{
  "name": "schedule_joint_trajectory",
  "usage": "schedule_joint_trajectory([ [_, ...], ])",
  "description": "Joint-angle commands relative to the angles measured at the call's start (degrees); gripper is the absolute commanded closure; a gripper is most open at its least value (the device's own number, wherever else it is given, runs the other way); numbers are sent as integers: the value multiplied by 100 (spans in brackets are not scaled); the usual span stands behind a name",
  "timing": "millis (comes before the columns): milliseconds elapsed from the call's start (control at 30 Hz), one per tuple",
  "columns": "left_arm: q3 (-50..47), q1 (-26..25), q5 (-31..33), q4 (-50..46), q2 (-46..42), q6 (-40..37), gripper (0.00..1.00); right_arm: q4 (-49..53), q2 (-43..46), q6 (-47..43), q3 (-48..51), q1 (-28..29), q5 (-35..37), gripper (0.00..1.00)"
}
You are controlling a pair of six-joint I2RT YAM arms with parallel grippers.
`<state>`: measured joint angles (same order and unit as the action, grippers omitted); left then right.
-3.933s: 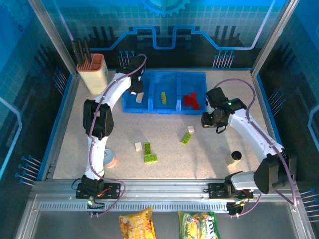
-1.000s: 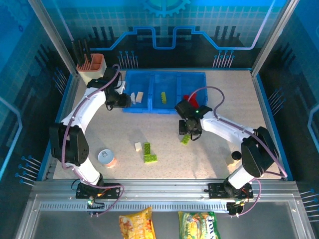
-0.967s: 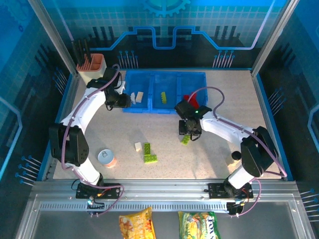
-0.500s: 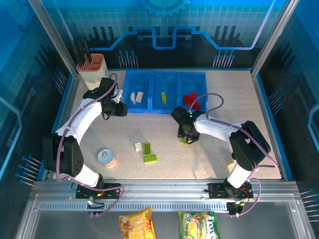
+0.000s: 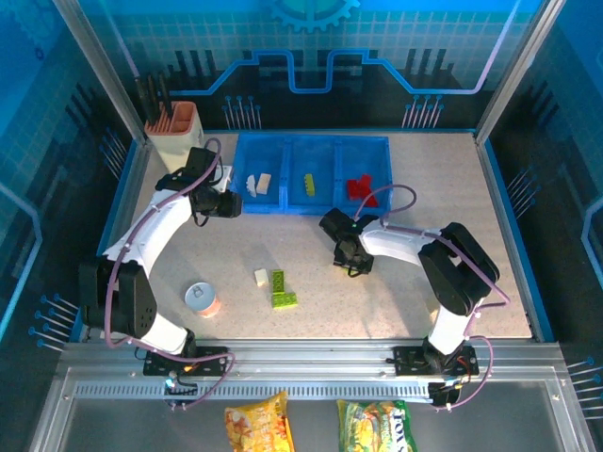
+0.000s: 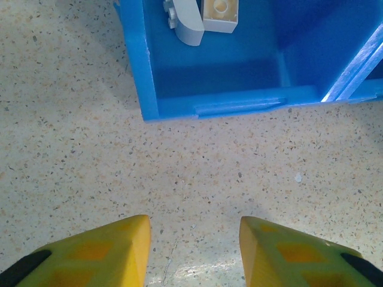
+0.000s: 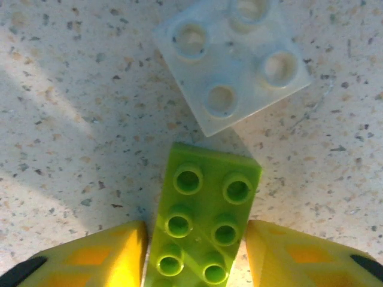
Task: Sort the legos into containers by color
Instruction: Pick up the lego from the center of the table.
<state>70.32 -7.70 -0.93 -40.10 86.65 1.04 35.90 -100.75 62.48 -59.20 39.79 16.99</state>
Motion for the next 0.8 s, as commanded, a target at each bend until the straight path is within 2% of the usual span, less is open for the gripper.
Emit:
schedule_joint_trajectory([
  [0, -72, 53, -84, 70, -168, -139, 56, 26, -112, 151, 74, 112, 38, 54],
  [333, -72, 65, -105, 54, -170, -152, 56, 300, -46, 103, -87, 274, 315, 63],
  [500, -74, 62, -120, 40, -175, -148, 56, 468, 27, -34, -295, 387, 444, 64],
  [767, -72, 57, -136, 45, -181, -163, 56, 467, -14, -950, -791, 475, 311, 67],
])
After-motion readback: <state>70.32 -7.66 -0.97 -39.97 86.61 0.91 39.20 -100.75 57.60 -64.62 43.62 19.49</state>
